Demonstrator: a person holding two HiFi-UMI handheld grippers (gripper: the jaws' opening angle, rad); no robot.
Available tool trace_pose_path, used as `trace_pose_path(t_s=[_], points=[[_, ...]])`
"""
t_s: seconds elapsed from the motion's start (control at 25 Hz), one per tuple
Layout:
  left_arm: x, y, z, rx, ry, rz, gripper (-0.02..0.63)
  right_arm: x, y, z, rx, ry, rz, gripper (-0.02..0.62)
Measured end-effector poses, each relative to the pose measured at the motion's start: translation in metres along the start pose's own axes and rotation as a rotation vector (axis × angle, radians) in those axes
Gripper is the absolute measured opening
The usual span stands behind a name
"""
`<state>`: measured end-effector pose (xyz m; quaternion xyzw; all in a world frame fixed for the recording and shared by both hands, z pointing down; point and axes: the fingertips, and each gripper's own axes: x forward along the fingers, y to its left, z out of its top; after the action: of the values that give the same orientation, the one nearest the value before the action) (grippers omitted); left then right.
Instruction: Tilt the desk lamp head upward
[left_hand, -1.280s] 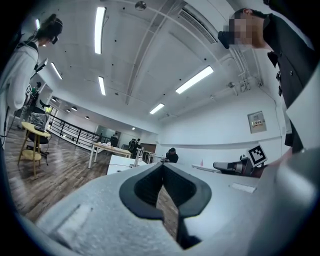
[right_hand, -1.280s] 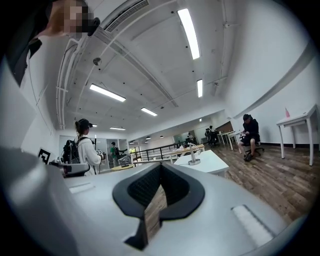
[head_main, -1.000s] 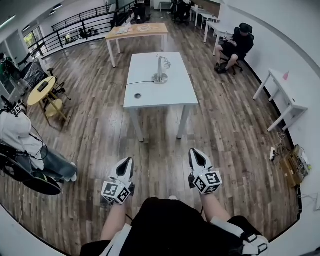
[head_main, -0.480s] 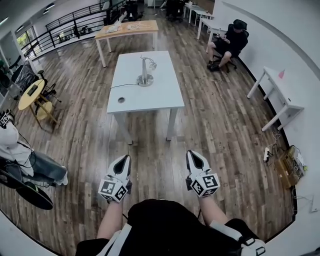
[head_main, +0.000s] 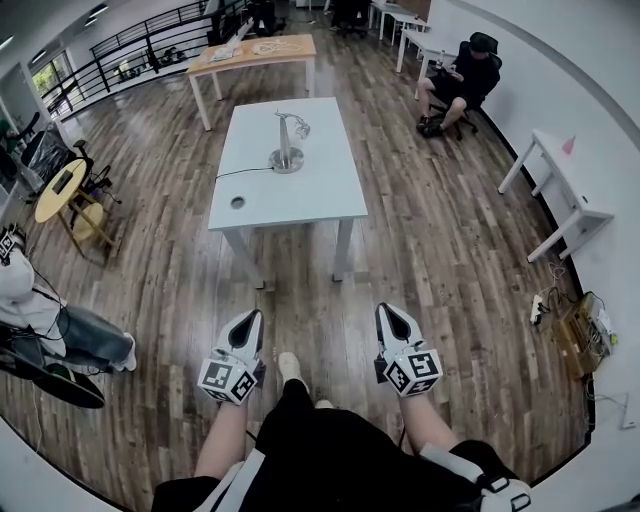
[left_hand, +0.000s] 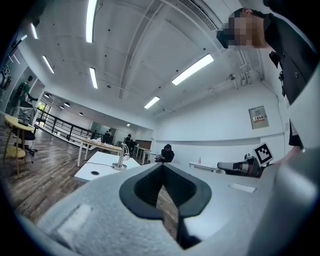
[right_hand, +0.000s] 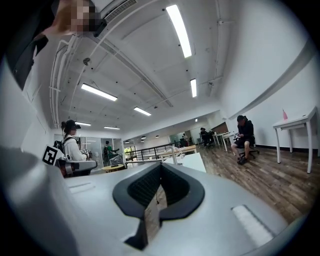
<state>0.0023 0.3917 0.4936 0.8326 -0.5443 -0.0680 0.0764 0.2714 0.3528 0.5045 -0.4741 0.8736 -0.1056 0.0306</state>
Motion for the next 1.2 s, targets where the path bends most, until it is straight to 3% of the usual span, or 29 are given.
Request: trace_pose_path(t_s=[1.0, 1.2], points=[[0.127, 0.124, 0.02, -0.022, -0.023, -0.09, 0.002, 0.164, -0.021, 0.021, -0.02, -0.005, -0.056, 0.003], [0.141, 0.148, 0.023, 0.003, -0.01, -0.074, 0.002, 0.187, -0.015, 0.023, -0.02, -0.017, -0.059, 0.003]])
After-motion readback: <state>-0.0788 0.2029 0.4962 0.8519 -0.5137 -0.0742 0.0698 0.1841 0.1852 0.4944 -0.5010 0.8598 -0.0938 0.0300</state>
